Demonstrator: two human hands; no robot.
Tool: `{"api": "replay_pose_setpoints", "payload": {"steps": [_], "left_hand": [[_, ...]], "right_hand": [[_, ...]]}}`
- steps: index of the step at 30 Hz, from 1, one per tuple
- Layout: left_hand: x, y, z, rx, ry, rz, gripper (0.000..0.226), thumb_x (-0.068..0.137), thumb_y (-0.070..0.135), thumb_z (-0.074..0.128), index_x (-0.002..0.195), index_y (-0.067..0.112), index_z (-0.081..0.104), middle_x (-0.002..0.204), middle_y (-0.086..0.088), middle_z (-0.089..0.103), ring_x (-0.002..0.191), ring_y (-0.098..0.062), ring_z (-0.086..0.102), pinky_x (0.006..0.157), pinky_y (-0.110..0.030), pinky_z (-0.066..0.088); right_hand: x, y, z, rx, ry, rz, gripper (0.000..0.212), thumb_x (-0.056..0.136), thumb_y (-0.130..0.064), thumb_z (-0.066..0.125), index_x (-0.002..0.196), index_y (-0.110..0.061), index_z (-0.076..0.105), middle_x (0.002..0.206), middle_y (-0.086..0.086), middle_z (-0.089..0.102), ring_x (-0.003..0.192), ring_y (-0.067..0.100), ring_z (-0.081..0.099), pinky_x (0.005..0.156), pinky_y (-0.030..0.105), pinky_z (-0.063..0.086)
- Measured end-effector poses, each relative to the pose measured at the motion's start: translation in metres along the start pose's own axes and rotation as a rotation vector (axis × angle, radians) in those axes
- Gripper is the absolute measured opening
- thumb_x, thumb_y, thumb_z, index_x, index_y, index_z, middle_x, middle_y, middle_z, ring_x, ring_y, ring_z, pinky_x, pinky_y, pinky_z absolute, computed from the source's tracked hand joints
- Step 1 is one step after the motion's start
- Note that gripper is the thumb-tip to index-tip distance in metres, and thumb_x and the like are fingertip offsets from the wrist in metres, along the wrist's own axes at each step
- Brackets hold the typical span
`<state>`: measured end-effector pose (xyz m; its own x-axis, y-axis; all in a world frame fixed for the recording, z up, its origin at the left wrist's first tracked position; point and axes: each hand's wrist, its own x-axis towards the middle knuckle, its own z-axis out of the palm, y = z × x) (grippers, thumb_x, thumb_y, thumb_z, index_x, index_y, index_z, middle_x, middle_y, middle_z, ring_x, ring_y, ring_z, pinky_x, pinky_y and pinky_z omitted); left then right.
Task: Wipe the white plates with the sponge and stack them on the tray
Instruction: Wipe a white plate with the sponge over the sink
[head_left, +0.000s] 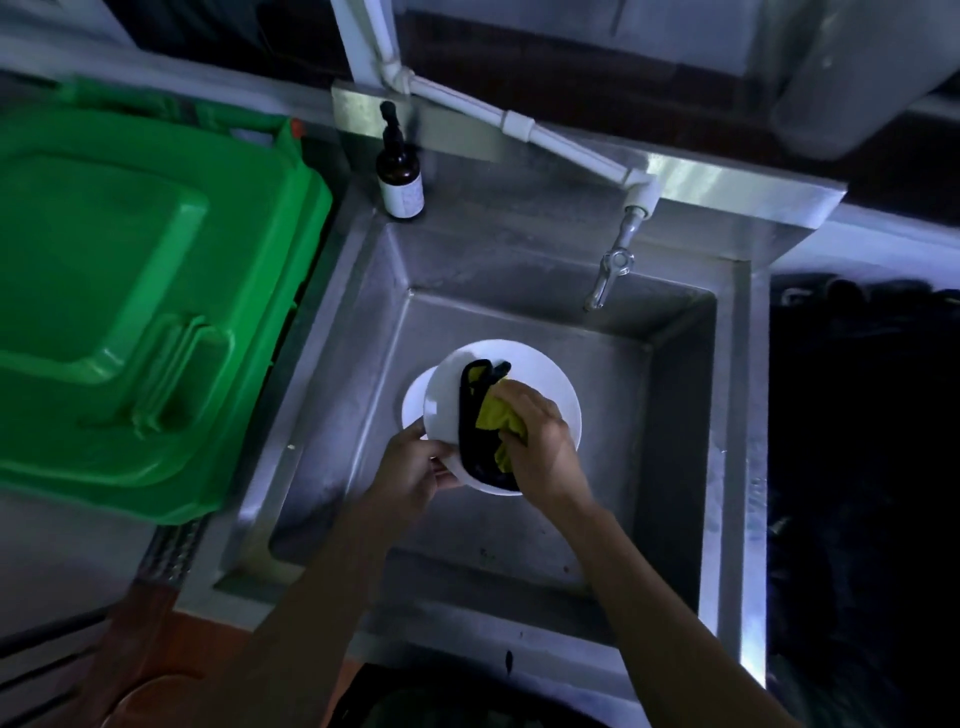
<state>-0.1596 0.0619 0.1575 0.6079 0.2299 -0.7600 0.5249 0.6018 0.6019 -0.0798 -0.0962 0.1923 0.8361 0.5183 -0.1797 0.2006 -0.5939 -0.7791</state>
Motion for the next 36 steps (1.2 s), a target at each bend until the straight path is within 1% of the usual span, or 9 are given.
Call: {"api": "replay_pose_setpoints", "payload": {"steps": [3, 6, 9, 13, 17, 21, 26, 31, 36], "left_hand": [[-0.013, 0.000, 0.010, 0.012, -0.021, 0.046, 0.048, 0.062, 0.005, 0.065, 0.107, 0.017, 0.078, 0.108, -0.021, 0.075, 0.093, -0.037, 0.074, 0.072, -0.043, 0.060], [-0.025, 0.001, 0.019, 0.046, -0.050, 0.083, 0.055, 0.056, 0.011, 0.072, 0.110, 0.019, 0.077, 0.110, -0.020, 0.075, 0.096, -0.036, 0.074, 0.073, -0.041, 0.059], [-0.036, 0.001, 0.027, 0.048, -0.075, 0.124, 0.050, 0.064, 0.004, 0.066, 0.112, 0.016, 0.076, 0.113, -0.023, 0.073, 0.100, -0.041, 0.072, 0.074, -0.044, 0.059], [-0.051, -0.002, 0.043, 0.050, -0.113, 0.147, 0.047, 0.065, 0.001, 0.061, 0.106, 0.016, 0.077, 0.111, -0.026, 0.072, 0.096, -0.040, 0.072, 0.073, -0.045, 0.059], [-0.061, -0.004, 0.049, 0.077, -0.154, 0.165, 0.050, 0.068, 0.001, 0.059, 0.117, 0.009, 0.070, 0.109, -0.025, 0.070, 0.097, -0.040, 0.071, 0.076, -0.048, 0.059], [-0.071, -0.008, 0.050, 0.105, -0.184, 0.168, 0.053, 0.071, 0.000, 0.060, 0.123, 0.007, 0.066, 0.112, -0.027, 0.069, 0.100, -0.041, 0.070, 0.079, -0.049, 0.060], [-0.084, -0.017, 0.056, 0.109, -0.152, 0.164, 0.051, 0.069, 0.001, 0.063, 0.115, 0.019, 0.075, 0.111, -0.018, 0.073, 0.097, -0.035, 0.072, 0.072, -0.043, 0.059], [-0.093, -0.025, 0.056, 0.073, -0.080, 0.207, 0.051, 0.067, 0.004, 0.065, 0.114, 0.021, 0.076, 0.115, -0.018, 0.073, 0.101, -0.038, 0.071, 0.079, -0.051, 0.061], [-0.101, -0.028, 0.063, 0.050, -0.018, 0.253, 0.048, 0.066, 0.004, 0.066, 0.108, 0.023, 0.078, 0.110, -0.016, 0.075, 0.092, -0.035, 0.073, 0.074, -0.047, 0.061]], "right_hand": [[-0.008, 0.004, -0.011, -0.129, -0.060, -0.118, 0.055, 0.085, 0.001, 0.062, 0.138, -0.015, 0.057, 0.147, 0.002, 0.050, 0.130, 0.030, 0.045, 0.107, 0.043, 0.040], [-0.020, 0.010, -0.022, -0.321, -0.099, -0.248, 0.054, 0.094, -0.017, 0.057, 0.147, -0.020, 0.046, 0.157, 0.000, 0.038, 0.140, 0.030, 0.036, 0.106, 0.045, 0.038], [-0.036, 0.020, -0.030, -0.354, -0.091, -0.347, 0.053, 0.098, -0.015, 0.055, 0.150, -0.015, 0.044, 0.160, 0.007, 0.033, 0.146, 0.035, 0.031, 0.114, 0.050, 0.031], [-0.050, 0.024, -0.036, -0.319, -0.053, -0.432, 0.049, 0.097, -0.009, 0.051, 0.146, -0.009, 0.049, 0.157, 0.011, 0.037, 0.144, 0.039, 0.033, 0.111, 0.054, 0.034], [-0.051, 0.019, -0.043, -0.343, -0.065, -0.523, 0.048, 0.098, -0.014, 0.047, 0.146, -0.010, 0.048, 0.157, 0.008, 0.038, 0.145, 0.035, 0.032, 0.110, 0.052, 0.035], [-0.045, 0.011, -0.049, -0.355, -0.067, -0.547, 0.046, 0.104, -0.029, 0.038, 0.145, -0.014, 0.050, 0.156, 0.007, 0.040, 0.143, 0.035, 0.035, 0.111, 0.050, 0.035], [-0.034, 0.005, -0.056, -0.405, -0.048, -0.529, 0.049, 0.099, -0.015, 0.042, 0.148, -0.015, 0.047, 0.158, 0.009, 0.036, 0.144, 0.038, 0.032, 0.113, 0.051, 0.032], [-0.024, 0.010, -0.069, -0.438, 0.014, -0.414, 0.061, 0.088, -0.004, 0.050, 0.148, -0.013, 0.045, 0.158, 0.010, 0.035, 0.143, 0.039, 0.031, 0.113, 0.051, 0.032], [-0.026, 0.024, -0.082, -0.476, 0.068, -0.314, 0.063, 0.088, -0.003, 0.050, 0.149, -0.015, 0.042, 0.159, 0.008, 0.031, 0.144, 0.035, 0.027, 0.112, 0.052, 0.032]]}}
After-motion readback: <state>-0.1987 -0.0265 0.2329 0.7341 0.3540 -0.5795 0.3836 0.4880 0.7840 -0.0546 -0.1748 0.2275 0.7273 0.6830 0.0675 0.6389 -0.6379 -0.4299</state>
